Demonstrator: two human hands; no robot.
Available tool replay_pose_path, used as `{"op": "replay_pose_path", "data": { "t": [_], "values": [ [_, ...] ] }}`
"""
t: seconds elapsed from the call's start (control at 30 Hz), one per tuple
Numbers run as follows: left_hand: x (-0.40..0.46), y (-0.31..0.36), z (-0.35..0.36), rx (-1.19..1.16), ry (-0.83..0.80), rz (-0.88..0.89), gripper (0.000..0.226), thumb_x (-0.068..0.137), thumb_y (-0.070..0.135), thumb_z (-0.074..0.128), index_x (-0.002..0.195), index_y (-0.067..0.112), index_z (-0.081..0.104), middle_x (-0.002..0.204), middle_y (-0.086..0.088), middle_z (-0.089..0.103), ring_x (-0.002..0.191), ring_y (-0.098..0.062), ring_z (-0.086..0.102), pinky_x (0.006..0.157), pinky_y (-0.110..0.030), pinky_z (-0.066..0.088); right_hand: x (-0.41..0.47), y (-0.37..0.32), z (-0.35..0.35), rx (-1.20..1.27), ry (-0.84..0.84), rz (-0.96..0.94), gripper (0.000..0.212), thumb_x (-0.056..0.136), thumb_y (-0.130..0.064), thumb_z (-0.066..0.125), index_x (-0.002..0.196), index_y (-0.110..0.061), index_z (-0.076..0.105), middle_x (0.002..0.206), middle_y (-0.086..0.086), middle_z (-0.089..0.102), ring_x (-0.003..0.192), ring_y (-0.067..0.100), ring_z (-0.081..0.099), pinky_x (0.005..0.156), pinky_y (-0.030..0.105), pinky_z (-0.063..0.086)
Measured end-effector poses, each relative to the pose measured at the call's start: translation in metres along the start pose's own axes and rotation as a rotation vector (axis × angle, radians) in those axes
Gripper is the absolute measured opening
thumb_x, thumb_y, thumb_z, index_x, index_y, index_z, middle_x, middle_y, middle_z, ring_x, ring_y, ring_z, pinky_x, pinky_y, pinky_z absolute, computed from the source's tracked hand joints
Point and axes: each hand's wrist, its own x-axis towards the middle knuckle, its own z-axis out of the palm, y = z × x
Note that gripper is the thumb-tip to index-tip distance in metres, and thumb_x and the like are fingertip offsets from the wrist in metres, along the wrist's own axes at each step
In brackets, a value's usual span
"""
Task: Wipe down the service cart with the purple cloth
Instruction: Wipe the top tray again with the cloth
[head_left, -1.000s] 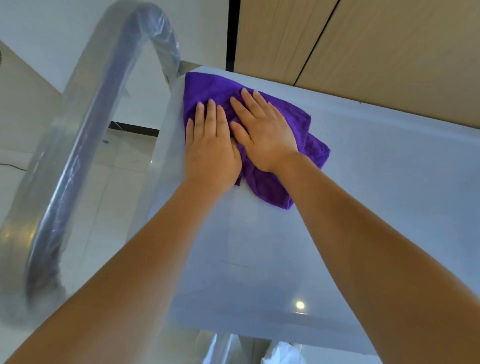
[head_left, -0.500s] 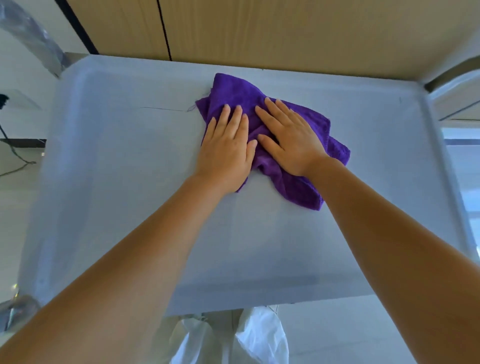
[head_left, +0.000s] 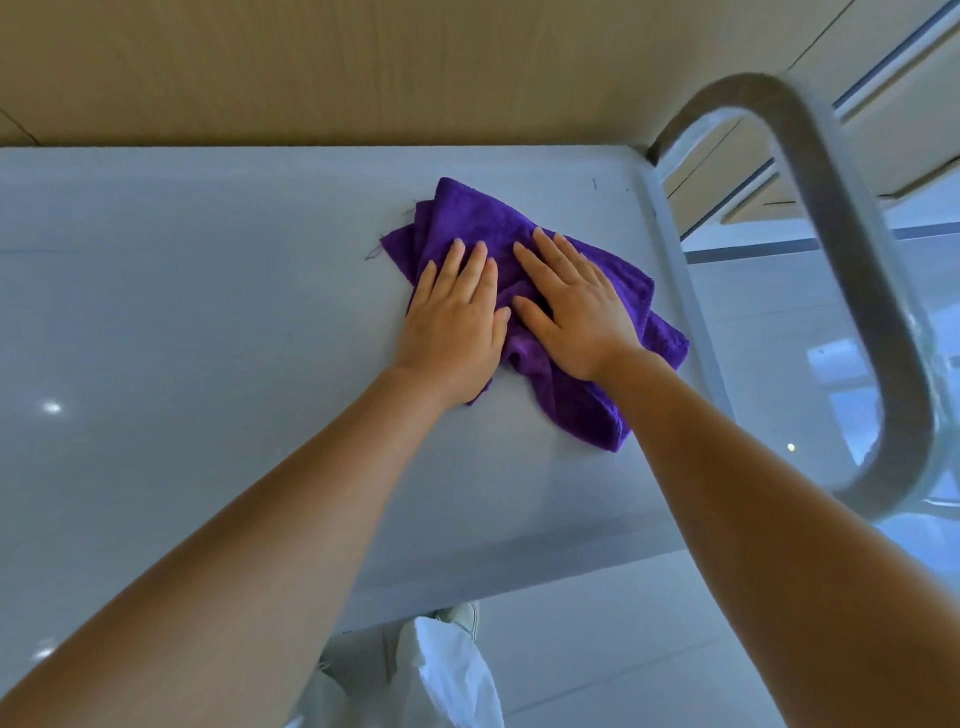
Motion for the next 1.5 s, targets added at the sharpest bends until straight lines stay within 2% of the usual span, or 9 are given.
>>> {"op": "replay_pose_path", "data": {
  "t": [0.27,0.43,0.53,0.63,0.93,1.07,1.23,1.37,1.5],
  "values": [
    [0.034,0.046,0.012,-0.109,0.093,0.144,0.056,0.097,0.033,0.025,0.141,0.001,0.034,0.152,-0.013,0.027,0.142,-0.029,0.017,0.114,-0.04,0.011,0.0,0.072,-0.016,0.061,0.032,0.043,0.053,0.098,-0.046,0.028,0.147,-0.029,0.02,0.157,-0.004,0.012,0.144,0.014,0.003,0.115,0.031,0.0],
    [0.008,0.063,0.022,-0.269,0.194,-0.006,0.058,0.094,0.035,0.023,0.142,0.004,0.034,0.151,-0.014,0.028,0.142,-0.031,0.018,0.111,-0.04,0.011,0.016,0.046,-0.036,0.648,0.167,0.309,0.062,0.087,-0.063,0.028,0.122,-0.022,0.057,0.138,0.006,0.048,0.136,0.022,0.03,0.115,0.047,0.011],
    [-0.016,0.065,0.025,-0.298,0.183,-0.226,0.067,0.091,0.043,0.015,0.145,0.005,0.025,0.153,-0.015,0.022,0.142,-0.031,0.016,0.112,-0.042,0.013,0.007,0.013,-0.024,0.317,-0.04,0.28,0.071,0.08,-0.075,0.034,0.143,-0.045,0.021,0.157,0.009,0.006,0.143,0.032,-0.007,0.11,0.055,-0.01],
    [-0.031,0.067,0.029,-0.223,0.093,-0.311,0.076,0.089,0.05,0.008,0.144,0.0,0.025,0.152,-0.019,0.021,0.143,-0.031,0.015,0.114,-0.046,0.009,-0.007,0.009,-0.011,0.149,-0.032,0.184,0.076,0.079,-0.077,0.034,0.144,-0.046,0.011,0.157,0.009,-0.007,0.142,0.031,-0.016,0.11,0.053,-0.014],
    [-0.033,0.066,0.03,-0.144,0.012,-0.202,0.074,0.09,0.06,0.01,0.144,0.013,0.033,0.149,-0.018,0.03,0.138,-0.042,0.021,0.109,-0.058,0.013,-0.075,0.028,0.003,0.183,0.071,0.313,0.063,0.089,-0.063,0.033,0.146,-0.04,0.016,0.158,-0.003,0.005,0.144,0.017,-0.007,0.112,0.038,-0.014],
    [-0.035,0.063,0.03,-0.191,0.021,-0.134,0.076,0.086,0.058,0.013,0.14,0.01,0.04,0.151,-0.011,0.029,0.142,-0.031,0.017,0.109,-0.061,0.004,-0.108,0.025,0.008,0.234,0.151,0.5,0.057,0.093,-0.055,0.034,0.145,-0.036,0.022,0.157,-0.005,0.008,0.144,0.016,-0.005,0.113,0.035,-0.013],
    [-0.031,0.061,0.023,-0.259,-0.034,-0.16,0.095,0.07,0.07,0.002,0.146,0.018,0.029,0.157,0.0,0.014,0.145,-0.017,0.002,0.111,-0.05,-0.008,-0.137,-0.024,0.029,0.284,0.231,0.735,0.054,0.094,-0.049,0.033,0.144,-0.03,0.03,0.155,0.003,0.02,0.144,0.023,0.008,0.114,0.039,-0.003],
    [-0.027,0.056,0.009,-0.394,-0.215,-0.163,0.083,0.08,0.072,0.019,0.146,0.022,0.025,0.158,0.005,0.005,0.144,-0.011,-0.006,0.111,-0.048,-0.013,-0.151,-0.081,0.043,0.207,0.221,0.702,0.052,0.085,-0.045,0.036,0.128,-0.024,0.056,0.137,0.01,0.051,0.128,0.033,0.045,0.105,0.042,0.018],
    [-0.025,0.049,-0.007,-0.384,-0.322,-0.132,0.062,0.095,0.052,0.033,0.146,0.018,0.027,0.158,0.002,0.007,0.144,-0.012,-0.004,0.113,-0.045,-0.007,-0.165,-0.136,0.05,0.276,0.141,0.498,0.042,0.083,-0.04,0.042,0.119,-0.028,0.061,0.132,0.004,0.056,0.124,0.028,0.05,0.104,0.042,0.022]
  ]
}}
